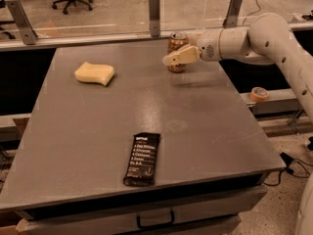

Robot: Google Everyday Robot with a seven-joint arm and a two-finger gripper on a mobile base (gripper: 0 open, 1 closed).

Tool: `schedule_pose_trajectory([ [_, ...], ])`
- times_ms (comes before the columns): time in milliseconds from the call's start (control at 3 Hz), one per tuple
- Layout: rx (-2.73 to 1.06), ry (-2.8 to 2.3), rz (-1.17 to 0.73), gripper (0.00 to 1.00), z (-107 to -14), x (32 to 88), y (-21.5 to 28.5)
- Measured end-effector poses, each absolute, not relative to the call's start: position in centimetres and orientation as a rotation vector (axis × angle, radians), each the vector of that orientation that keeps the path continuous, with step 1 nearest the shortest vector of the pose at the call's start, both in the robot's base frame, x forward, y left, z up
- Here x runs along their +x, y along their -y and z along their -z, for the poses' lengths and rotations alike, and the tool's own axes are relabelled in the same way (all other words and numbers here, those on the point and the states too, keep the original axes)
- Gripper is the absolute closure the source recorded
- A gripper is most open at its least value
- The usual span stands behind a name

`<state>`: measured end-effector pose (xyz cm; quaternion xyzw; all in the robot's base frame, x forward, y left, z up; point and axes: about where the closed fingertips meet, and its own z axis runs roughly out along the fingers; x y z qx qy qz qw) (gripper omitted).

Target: Pick orange can

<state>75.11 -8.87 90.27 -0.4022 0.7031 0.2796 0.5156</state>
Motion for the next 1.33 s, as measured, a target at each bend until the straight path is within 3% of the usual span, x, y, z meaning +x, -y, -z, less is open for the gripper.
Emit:
schedule_pose_trajectory([
  [667,-0.937,-1.665,-0.714,0.61,-90.0,75.4,7.5],
  [1000,-0.973,-1.605,-0.819,0.85,-92.1,71.9,5.6],
  [1333,-1.046,-1.542,-0.997,1.00,-94.2,66.5,2.2],
])
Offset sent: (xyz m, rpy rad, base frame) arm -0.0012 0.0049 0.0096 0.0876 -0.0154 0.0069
